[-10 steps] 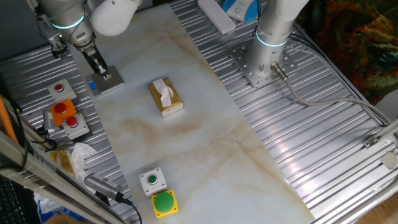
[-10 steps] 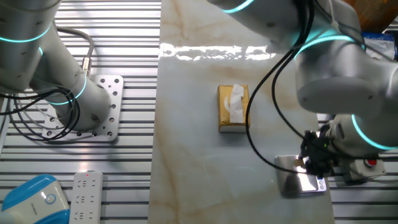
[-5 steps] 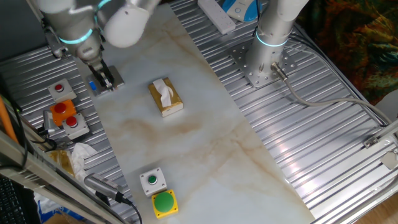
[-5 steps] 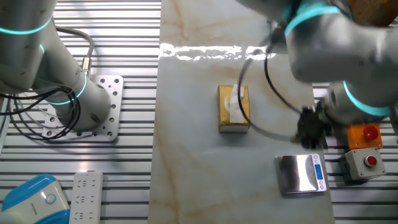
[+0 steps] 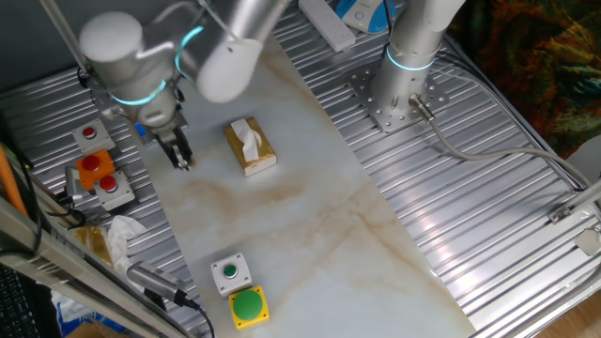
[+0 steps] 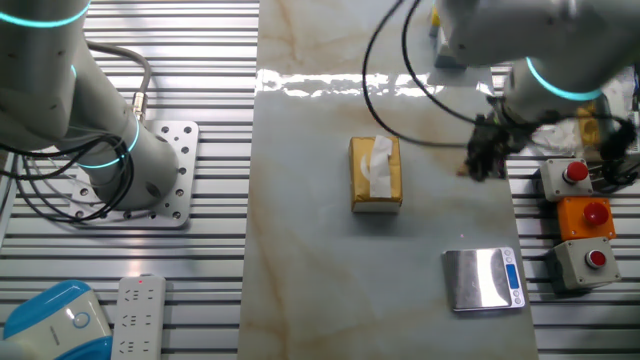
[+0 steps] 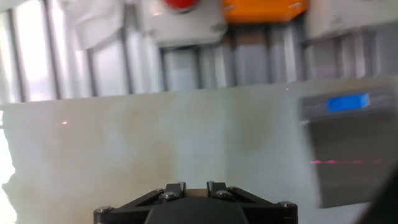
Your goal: Remove the object from the scale
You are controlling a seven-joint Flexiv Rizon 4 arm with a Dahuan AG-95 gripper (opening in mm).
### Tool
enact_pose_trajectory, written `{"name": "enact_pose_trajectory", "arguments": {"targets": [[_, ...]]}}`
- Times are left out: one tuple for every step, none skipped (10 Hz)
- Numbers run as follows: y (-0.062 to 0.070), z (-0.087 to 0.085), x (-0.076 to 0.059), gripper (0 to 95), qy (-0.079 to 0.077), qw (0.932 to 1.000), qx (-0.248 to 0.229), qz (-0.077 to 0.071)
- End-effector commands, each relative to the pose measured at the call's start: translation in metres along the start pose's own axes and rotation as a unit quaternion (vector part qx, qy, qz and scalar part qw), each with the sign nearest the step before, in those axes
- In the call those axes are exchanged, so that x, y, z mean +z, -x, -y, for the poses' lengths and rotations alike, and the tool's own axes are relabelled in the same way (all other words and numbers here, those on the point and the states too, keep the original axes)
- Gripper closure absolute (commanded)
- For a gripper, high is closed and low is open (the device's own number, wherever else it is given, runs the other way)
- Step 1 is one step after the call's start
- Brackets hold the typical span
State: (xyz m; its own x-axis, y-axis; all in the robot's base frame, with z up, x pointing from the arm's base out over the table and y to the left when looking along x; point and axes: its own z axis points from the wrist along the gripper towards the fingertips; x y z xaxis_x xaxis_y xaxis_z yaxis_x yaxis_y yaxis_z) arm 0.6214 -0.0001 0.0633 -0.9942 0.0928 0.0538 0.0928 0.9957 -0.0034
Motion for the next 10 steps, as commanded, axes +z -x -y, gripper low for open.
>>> {"name": "enact_pose_trajectory", "arguments": {"targets": [[-0.005,-0.011,0.003,95.0,0.001,1.0,0.004,0.004],[-0.009,-0.018,0.006,95.0,0.002,0.9999,0.009,0.006],[-0.012,-0.025,0.008,95.0,0.001,0.9999,0.011,0.008],[-0.014,-0.028,0.009,95.0,0.002,0.9999,0.013,0.008],[-0.014,-0.028,0.009,95.0,0.003,0.9999,0.013,0.008],[-0.014,-0.028,0.009,95.0,0.003,0.9999,0.013,0.009],[-0.014,-0.028,0.009,95.0,0.007,0.9998,0.014,0.01],[-0.014,-0.028,0.009,95.0,0.008,0.9998,0.014,0.011],[-0.014,-0.028,0.009,95.0,0.008,0.9998,0.015,0.012],[-0.014,-0.028,0.009,95.0,0.007,0.9998,0.015,0.012]]}}
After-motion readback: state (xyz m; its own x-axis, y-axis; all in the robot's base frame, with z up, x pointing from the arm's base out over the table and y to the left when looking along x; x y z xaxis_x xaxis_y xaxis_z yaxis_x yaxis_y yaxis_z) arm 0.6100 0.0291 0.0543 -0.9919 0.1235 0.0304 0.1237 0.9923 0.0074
